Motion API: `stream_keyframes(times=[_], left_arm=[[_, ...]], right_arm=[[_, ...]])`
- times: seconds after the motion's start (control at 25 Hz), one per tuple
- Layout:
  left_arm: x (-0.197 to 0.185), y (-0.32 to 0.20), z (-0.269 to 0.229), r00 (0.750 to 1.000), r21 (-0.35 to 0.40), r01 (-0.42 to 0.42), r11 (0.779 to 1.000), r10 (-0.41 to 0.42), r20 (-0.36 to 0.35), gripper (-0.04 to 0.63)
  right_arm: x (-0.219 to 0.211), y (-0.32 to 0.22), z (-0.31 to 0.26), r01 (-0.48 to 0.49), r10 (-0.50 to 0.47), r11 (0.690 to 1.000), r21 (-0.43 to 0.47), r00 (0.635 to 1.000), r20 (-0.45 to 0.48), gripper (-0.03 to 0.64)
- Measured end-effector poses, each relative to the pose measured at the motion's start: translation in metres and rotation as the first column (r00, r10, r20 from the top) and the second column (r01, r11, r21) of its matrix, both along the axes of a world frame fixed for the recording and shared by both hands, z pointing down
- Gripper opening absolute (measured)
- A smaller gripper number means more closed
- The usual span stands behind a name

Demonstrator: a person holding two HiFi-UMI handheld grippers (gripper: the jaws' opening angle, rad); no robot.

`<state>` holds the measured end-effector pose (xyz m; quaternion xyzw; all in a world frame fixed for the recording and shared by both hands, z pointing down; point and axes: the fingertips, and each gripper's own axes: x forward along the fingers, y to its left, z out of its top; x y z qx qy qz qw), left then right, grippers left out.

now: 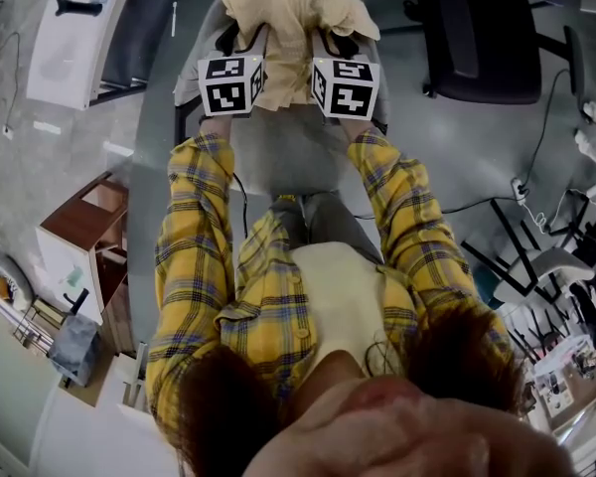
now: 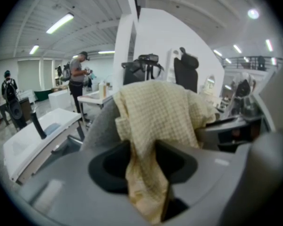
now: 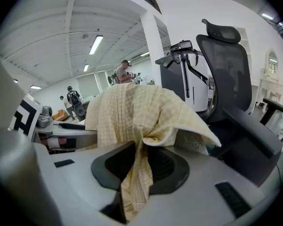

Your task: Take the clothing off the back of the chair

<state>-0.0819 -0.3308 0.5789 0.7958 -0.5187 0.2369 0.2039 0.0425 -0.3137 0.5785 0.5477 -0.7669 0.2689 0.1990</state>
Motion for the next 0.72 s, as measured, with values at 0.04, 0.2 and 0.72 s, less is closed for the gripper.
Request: stream_keyframes(times=[0.04,0.2,0.72], left_arm=[[0.0,0.0,0.0,1.0,0.001,0.0,1.0,0.0,0.002,0.156],[0.002,0.004,-0.001,1.0,0.007,0.004,1.0,-0.004,0.014,0.066],[0.007,0.028,-0.025,0.999,0.058,-0.044,0.997,0.045,-0.014,0.032]], right_arm=[[0.0,0.0,0.0,0.002,-0.002,1.0,-0.002,1.0,-0.001,0.08],[-0.004,0.002,0.0,0.011,-0.011,1.0,-0.002,1.0,0.0,0.032],[-0.009,0.021,-0.02,0.037,-0.036,0.998,0.043,0.999,-0.007,0.024]])
